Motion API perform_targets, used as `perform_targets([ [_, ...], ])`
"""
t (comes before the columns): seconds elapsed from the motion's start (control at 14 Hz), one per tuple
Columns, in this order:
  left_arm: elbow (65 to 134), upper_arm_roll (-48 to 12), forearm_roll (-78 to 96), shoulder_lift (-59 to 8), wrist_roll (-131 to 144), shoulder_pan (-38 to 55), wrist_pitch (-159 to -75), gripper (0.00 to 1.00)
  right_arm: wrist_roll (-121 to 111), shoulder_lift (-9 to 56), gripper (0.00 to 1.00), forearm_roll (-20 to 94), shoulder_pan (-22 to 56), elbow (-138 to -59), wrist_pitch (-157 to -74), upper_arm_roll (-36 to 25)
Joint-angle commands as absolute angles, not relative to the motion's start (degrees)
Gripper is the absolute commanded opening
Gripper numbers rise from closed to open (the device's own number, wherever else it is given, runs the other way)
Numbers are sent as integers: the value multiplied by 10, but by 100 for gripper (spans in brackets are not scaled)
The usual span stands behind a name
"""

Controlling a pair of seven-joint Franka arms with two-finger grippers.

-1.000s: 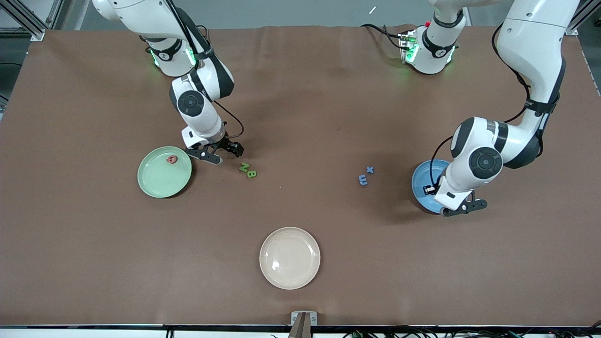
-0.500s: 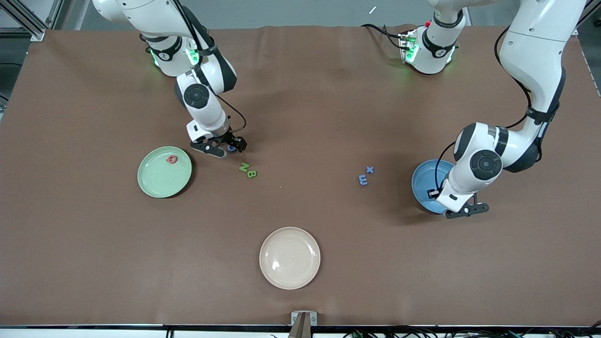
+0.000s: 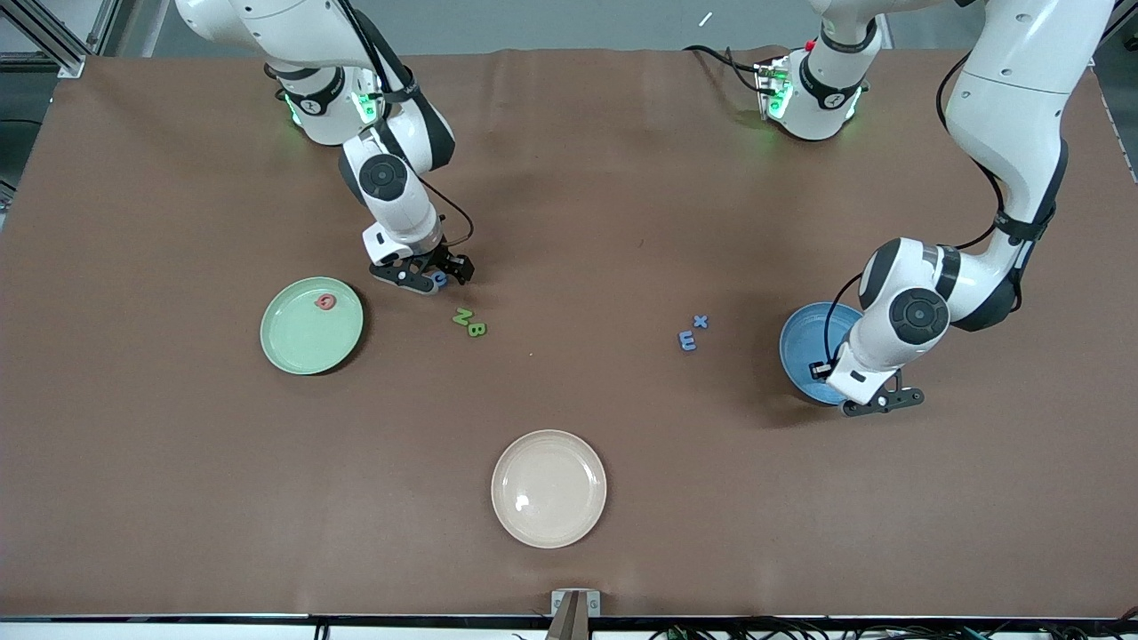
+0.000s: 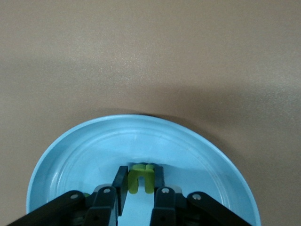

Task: Sort upper and lower case letters into plates
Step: 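Grasp the blue c with the right gripper while the left gripper drops the n, then carry the c to the green plate while the left gripper grasps the x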

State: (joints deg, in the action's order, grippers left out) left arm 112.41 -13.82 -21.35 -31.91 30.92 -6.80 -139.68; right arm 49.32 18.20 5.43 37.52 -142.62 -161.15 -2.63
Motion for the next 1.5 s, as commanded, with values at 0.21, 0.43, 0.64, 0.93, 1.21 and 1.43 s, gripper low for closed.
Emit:
perform_targets([
  [0.21, 1125, -156, -222, -292, 300, -75, -1374, 100, 491, 183, 77, 55, 378, -1436, -1623, -30],
  [0.43, 1120, -192, -217, -270, 300, -79, -1325, 100, 468, 183, 63, 54, 369, -1436, -1623, -30],
  [0.64, 1120, -239, -216, -259, 306, -79, -1314, 100, 468, 182, 30, 54, 368, -1436, -1622, -30],
  [0.93, 1119, -299, -185, -261, 330, -70, -1313, 100, 467, 177, 0, 54, 341, -1434, -1616, -31],
  [1.21, 1119, -313, -186, -286, 403, -23, -1323, 100, 408, 135, 0, 54, 302, -1411, -1536, -33],
  [1.43, 1121, -312, -192, -312, 424, -1, -1331, 100, 306, 113, 0, 54, 233, -1353, -1416, -33],
])
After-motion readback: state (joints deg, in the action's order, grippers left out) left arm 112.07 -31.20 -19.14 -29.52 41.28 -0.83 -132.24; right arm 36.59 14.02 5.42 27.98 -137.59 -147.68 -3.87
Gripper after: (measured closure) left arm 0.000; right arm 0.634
